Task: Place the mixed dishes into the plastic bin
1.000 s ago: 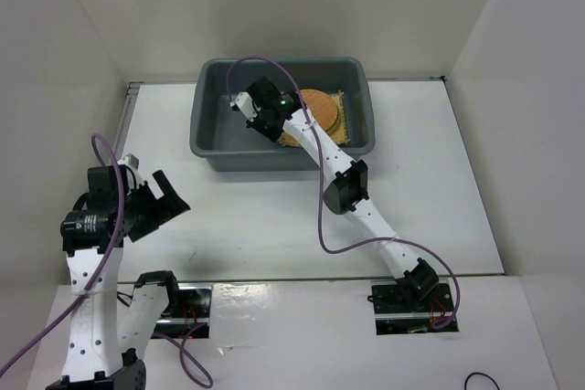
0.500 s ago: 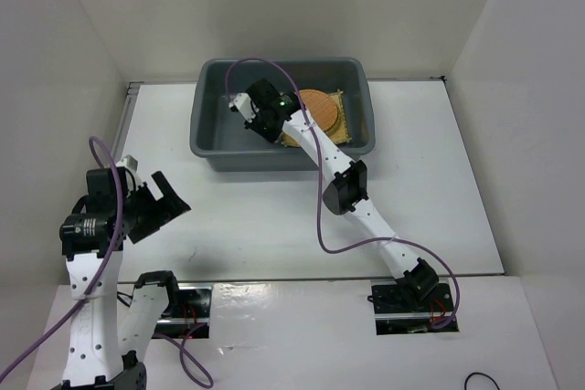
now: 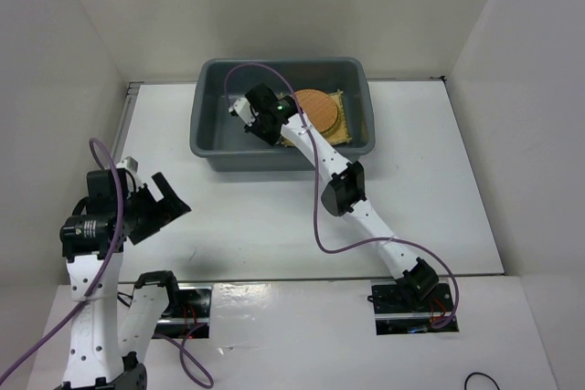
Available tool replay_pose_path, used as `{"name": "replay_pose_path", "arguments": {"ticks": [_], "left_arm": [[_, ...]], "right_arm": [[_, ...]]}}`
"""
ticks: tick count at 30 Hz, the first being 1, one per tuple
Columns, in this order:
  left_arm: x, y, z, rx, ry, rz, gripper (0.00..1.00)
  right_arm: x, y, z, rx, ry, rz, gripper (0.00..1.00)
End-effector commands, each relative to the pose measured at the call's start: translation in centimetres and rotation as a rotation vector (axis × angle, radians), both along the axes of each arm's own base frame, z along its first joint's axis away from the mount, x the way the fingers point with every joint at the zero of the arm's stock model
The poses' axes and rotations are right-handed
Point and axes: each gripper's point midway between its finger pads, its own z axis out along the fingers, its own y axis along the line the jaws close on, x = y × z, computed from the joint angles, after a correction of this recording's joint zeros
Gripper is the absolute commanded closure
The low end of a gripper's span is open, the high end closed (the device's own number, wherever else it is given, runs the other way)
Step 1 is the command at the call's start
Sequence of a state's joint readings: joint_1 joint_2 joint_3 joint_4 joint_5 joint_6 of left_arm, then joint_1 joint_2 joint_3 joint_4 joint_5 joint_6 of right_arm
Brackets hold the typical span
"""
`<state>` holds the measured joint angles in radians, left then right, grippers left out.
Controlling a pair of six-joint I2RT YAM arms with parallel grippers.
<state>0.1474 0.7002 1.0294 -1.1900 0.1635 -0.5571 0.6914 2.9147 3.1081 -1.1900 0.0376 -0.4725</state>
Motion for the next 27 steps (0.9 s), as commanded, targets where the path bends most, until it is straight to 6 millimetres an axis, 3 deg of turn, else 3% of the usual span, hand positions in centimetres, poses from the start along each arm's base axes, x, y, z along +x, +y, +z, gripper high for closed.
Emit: {"name": "replay_pose_path", "arguments": {"ticks": [1, 5, 6, 7, 8, 15, 18, 21, 22, 24, 25, 26, 27], "left_arm": [[0.0, -0.2, -0.1, -0.019, -0.004, 0.006, 0.00], [0.1, -0.4, -0.3, -0.027, -0.005, 0.000, 0.00], [0.3, -0.3, -0.2, -0.025, -0.014, 0.000, 0.00], [0.3, -0.3, -0.2, -0.025, -0.014, 0.000, 0.00], [0.3, -0.3, -0.2, -0.025, -0.014, 0.000, 0.00], [0.9, -0.2, -0.2, -0.026, -0.012, 0.000, 0.00], [1.1, -0.2, -0.3, -0.020, -0.014, -0.007, 0.00], [1.6, 0.1, 0.9, -0.006, -0.053, -0.002, 0.00], [2.0, 0.1, 1.6, -0.002, -0.082, -0.002, 0.00], [2.6, 0.1, 2.5, 0.004, -0.126, -0.015, 0.00], [2.8, 0.1, 2.7, 0.006, -0.139, -0.015, 0.00], [3.3, 0.1, 3.3, 0.009, -0.159, -0.029, 0.00], [3.9, 0.2, 4.3, 0.017, -0.204, -0.030, 0.00]], "right_arm": [[0.5, 2.2, 2.9, 0.094, -0.064, 0.049, 0.76], [0.7, 2.8, 3.9, 0.127, -0.079, 0.062, 0.76], [0.7, 2.8, 3.9, 0.127, -0.079, 0.062, 0.73], [0.7, 2.8, 3.9, 0.127, -0.079, 0.062, 0.61], [0.7, 2.8, 3.9, 0.127, -0.079, 0.062, 0.56], [1.2, 2.6, 4.7, 0.117, -0.113, 0.052, 0.33], [1.7, 2.5, 8.1, 0.149, -0.176, 0.041, 0.20], [1.8, 2.8, 15.0, 0.253, -0.275, 0.021, 0.09], [1.8, 2.0, 19.2, 0.316, -0.327, -0.006, 0.07], [1.3, 1.7, 24.0, 0.398, -0.392, -0.023, 0.01], [1.2, 1.0, 26.2, 0.443, -0.412, -0.053, 0.01], [0.6, -0.5, 30.0, 0.488, -0.458, -0.083, 0.01], [0.0, -0.9, 31.7, 0.522, -0.469, -0.095, 0.01]]}}
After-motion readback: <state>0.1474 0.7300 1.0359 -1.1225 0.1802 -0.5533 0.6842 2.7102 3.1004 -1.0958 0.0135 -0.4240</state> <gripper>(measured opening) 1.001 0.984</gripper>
